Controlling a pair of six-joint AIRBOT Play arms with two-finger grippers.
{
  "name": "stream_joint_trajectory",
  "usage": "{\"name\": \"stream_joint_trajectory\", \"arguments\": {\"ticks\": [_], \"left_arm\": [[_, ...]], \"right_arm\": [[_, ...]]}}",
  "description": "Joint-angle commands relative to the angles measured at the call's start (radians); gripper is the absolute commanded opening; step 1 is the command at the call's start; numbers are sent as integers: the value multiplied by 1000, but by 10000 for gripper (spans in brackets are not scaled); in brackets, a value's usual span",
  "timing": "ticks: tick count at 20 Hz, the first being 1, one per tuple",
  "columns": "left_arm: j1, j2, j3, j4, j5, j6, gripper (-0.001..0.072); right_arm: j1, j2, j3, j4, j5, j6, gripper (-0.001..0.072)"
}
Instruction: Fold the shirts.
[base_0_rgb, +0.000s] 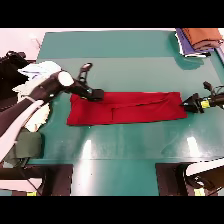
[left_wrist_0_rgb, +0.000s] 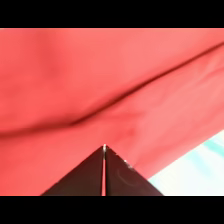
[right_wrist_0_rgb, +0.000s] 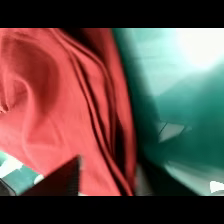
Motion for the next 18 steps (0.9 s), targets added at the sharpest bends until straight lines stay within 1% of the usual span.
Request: {"name": "stream_joint_trajectory", "arguments": {"ticks": [1,2,3,4,6,8,10,13,16,18], "left_arm": [[-94,-149,144,-28,-8,-2,22],[-117,-192,185,-38,-5,-2,22],[-135,-228,220,-40,2,-4,22],[-150,-267,264,-42,1,-5,22],[-166,-339,348,-43,-7,-6,22],[-168,-401,423,-48,-11,-32,22],[-168,-444,479,-56,-26,-31,22],[-168,-472,506,-55,-27,-31,22],[-168,-478,507,-56,8,-32,22],[-168,-487,507,-56,8,-55,22]], "right_arm": [[81,-13,-2,50,-34,-46,231],[103,10,-2,51,-34,-48,117],[119,42,-2,51,-35,-56,45],[126,79,0,51,-38,-56,18],[126,175,1,89,-38,-55,18],[126,278,2,189,-31,-32,17],[148,373,21,285,-23,-9,18],[244,451,117,278,-5,42,17],[379,468,224,278,-5,101,17],[472,467,277,278,-24,133,17]]}}
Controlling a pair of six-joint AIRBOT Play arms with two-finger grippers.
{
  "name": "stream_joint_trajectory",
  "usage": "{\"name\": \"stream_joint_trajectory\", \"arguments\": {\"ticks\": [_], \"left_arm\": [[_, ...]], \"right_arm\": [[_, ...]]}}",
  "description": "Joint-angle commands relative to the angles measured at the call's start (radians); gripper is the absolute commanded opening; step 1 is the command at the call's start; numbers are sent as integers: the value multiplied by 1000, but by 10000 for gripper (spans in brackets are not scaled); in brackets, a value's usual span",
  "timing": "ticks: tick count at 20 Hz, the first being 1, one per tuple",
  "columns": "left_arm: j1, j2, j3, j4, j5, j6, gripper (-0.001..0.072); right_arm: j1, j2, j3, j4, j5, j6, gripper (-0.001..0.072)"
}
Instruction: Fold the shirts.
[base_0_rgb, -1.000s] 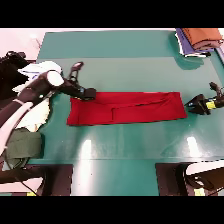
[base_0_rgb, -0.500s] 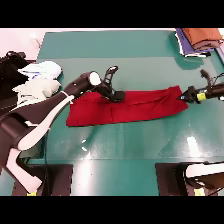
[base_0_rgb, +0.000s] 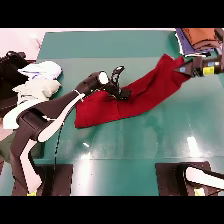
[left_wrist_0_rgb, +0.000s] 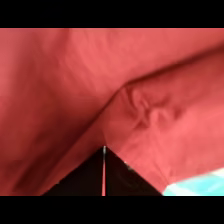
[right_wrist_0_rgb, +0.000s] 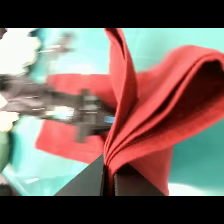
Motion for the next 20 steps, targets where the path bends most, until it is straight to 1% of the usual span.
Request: {"name": "stream_joint_trajectory", "arguments": {"ticks": [1,3,4,6,8,10,13,14,16,17,18,19,20], "left_arm": [[-1,-17,9,1,16,-22,22],[0,-17,10,1,32,-22,22],[6,-16,16,2,18,-21,22],[43,-6,59,36,-68,-21,21],[109,41,97,148,-151,-51,22],[200,125,116,268,-204,-76,22],[348,287,122,347,-242,-70,22],[395,342,122,359,-241,-71,22],[465,433,122,386,-243,-71,22],[491,470,122,396,-245,-72,22],[507,496,122,399,-245,-72,22],[509,518,122,408,-245,-71,22],[509,530,122,426,-247,-70,22]], "right_arm": [[161,21,97,14,-33,70,17],[238,21,121,14,-67,92,17],[270,21,127,14,-79,97,17],[331,21,127,14,-113,101,17],[396,11,127,21,-154,101,17],[490,-14,127,23,-215,100,17],[702,-94,127,24,-381,94,17],[786,-133,128,25,-467,78,18],[935,-216,140,22,-651,11,20],[983,-262,170,21,-692,-6,107],[1010,-308,213,20,-691,-6,310],[1011,-340,253,13,-654,-6,346],[991,-362,282,-17,-593,-4,345]]}}
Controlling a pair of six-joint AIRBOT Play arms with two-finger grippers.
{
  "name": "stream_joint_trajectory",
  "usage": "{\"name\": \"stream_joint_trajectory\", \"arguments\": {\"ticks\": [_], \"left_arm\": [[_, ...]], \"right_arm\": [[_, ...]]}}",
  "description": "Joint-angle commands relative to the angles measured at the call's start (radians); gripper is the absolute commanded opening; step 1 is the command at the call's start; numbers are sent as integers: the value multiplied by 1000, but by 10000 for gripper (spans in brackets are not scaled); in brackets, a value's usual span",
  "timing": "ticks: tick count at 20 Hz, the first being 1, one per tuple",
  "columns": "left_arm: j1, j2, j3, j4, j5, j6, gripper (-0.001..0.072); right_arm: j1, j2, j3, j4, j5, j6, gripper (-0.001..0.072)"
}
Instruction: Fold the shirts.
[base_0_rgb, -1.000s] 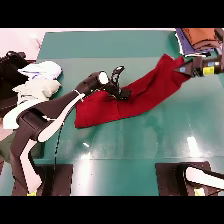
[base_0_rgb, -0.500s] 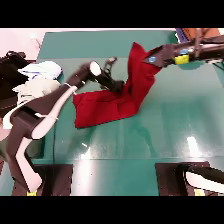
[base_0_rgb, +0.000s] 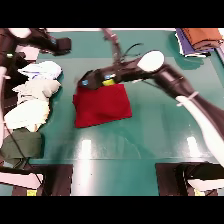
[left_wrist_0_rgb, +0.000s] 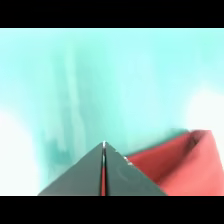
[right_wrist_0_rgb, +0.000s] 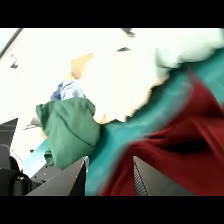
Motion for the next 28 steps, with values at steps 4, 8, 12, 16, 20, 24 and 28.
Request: {"name": "stream_joint_trajectory", "arguments": {"ticks": [4,8,12,16,20,24,28], "left_arm": [[31,77,0,35,-35,0,22],[-16,76,-2,36,-15,9,22],[-77,76,-2,36,-3,35,22],[-126,66,-2,37,2,53,22],[-154,50,-3,33,-7,52,22],[-154,50,-5,1,-10,52,22],[-161,50,-11,-10,-5,52,22]], "right_arm": [[-132,-35,-66,-140,145,-15,343],[-427,63,-373,-138,163,-7,378],[-609,-19,-470,-106,267,27,552],[-535,-180,-380,-37,288,26,551],[-399,-346,-230,64,294,26,550],[-295,-436,-105,100,246,20,223],[-321,-411,-46,66,233,-10,18]]}}
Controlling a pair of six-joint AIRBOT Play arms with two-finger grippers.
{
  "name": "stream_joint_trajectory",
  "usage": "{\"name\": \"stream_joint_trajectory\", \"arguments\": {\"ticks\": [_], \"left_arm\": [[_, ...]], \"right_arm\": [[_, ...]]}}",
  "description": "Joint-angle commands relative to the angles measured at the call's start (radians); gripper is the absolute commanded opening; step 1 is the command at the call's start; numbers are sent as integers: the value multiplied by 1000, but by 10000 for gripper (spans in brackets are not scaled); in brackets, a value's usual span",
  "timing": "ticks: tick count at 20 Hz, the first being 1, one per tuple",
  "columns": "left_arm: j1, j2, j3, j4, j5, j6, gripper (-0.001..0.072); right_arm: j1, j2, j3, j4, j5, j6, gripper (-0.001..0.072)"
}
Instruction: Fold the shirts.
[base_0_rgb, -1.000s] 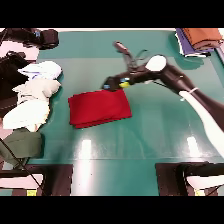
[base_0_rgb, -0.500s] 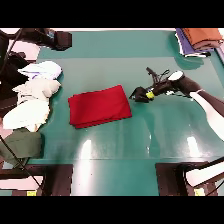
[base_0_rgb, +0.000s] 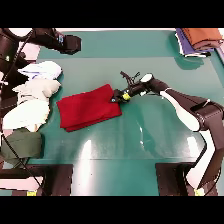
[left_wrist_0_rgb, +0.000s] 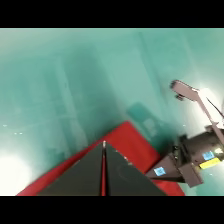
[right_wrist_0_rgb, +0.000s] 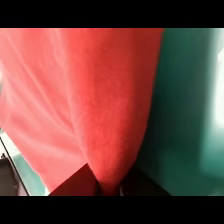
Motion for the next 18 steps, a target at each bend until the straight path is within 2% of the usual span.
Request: {"name": "stream_joint_trajectory", "arguments": {"ticks": [1,7,11,15,18], "left_arm": [[-19,-2,-4,-9,2,1,22],[-88,-11,-4,6,4,19,22],[-94,-11,-4,2,12,17,22],[-94,-11,-4,-3,42,15,22],[-94,-11,-4,-3,54,6,22]], "right_arm": [[-37,34,40,-39,-32,-14,18],[-426,356,-144,-259,-67,-4,18],[-785,544,-214,-458,-63,80,18],[-1094,644,-294,-470,-91,82,18],[-1223,687,-381,-477,-123,92,18]]}}
